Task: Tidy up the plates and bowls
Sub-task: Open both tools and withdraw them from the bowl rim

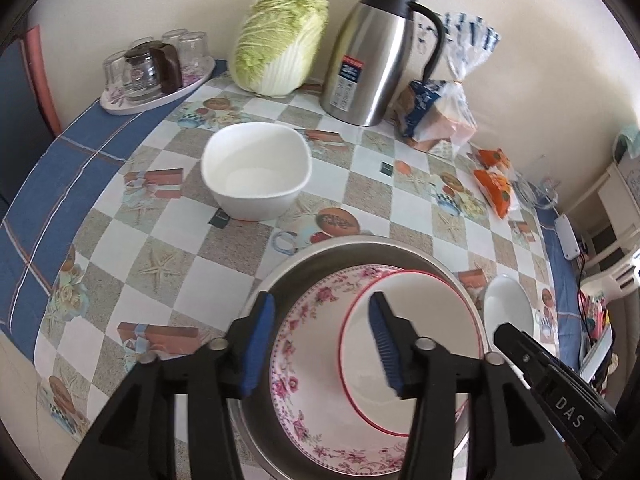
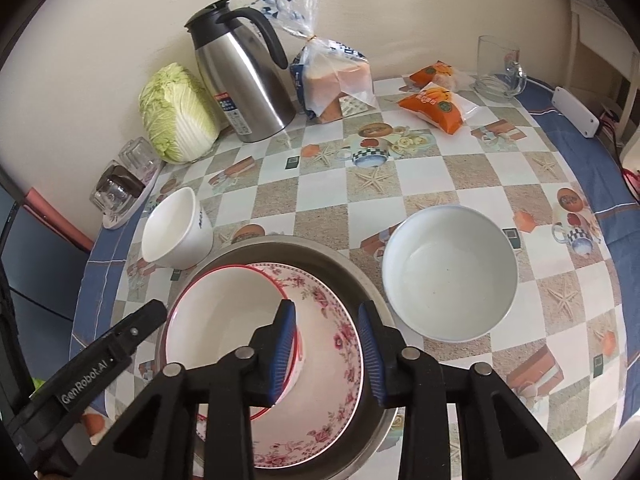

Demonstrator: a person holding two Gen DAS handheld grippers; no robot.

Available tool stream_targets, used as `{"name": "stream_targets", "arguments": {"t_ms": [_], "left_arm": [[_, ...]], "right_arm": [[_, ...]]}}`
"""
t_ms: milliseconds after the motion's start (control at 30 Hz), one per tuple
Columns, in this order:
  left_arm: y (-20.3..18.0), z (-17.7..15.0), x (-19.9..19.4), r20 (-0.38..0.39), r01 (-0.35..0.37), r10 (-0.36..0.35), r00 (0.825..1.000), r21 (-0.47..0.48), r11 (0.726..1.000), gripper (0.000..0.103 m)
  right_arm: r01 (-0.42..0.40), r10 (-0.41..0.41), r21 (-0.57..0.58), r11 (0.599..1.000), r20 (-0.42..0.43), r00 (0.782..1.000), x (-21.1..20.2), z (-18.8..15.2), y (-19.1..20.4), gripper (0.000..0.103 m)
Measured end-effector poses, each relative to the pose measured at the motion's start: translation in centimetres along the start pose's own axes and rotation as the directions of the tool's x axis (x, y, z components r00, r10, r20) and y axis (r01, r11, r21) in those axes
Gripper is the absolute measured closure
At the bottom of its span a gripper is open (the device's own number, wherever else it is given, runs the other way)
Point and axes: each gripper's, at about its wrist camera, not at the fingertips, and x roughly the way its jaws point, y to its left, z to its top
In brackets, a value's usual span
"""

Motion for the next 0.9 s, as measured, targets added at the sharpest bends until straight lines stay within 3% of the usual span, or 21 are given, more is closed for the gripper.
{"name": "stream_targets", "arguments": {"t_ms": [67,200,500,633,733,833,900], "left_arm": [[0.3,0.0,0.1,0.000,-0.007,0.007,1.000,-0.013,1.000,0.038],[0.6,0.0,0.3,-0.005,-0.044,0.044,0.999,-0.024,0.999,0.033],[1.3,-0.2,0.9,-0.025,-0.086,0.085,0.996,-0.049,0.995,0.029],[1.5,-0.2,1.1,-0.027,-0.103,0.102,0.994,-0.055,0.993,0.016],[1.6,-0.3,1.1,-0.022,-0.111,0.110,0.994,-0.058,0.992,0.015],[1.8,-0.3,1.3,-0.016,-0.149,0.148,0.989,-0.058,0.987,0.003],[1.9,-0.3,1.3,-0.007,-0.163,0.163,0.987,-0.059,0.985,0.003]], "right_arm": [[-0.002,0.002,0.005,1.000,0.001,1.000,0.0,0.0,-0.1,0.061],[0.002,-0.003,0.014,1.000,0.005,1.000,0.0,0.0,-0.4,0.036],[0.008,-0.008,0.024,1.000,0.009,1.000,0.1,0.0,-0.8,0.017],[0.008,-0.009,0.023,1.000,0.017,1.000,0.1,0.1,-0.9,0.003],[0.010,-0.010,0.013,1.000,0.019,1.000,0.1,0.1,-0.8,0.000],[0.010,-0.010,0.003,1.000,0.019,1.000,0.2,0.0,-0.6,0.000],[0.009,-0.009,0.001,1.000,0.018,1.000,0.2,0.0,-0.6,0.000]]}}
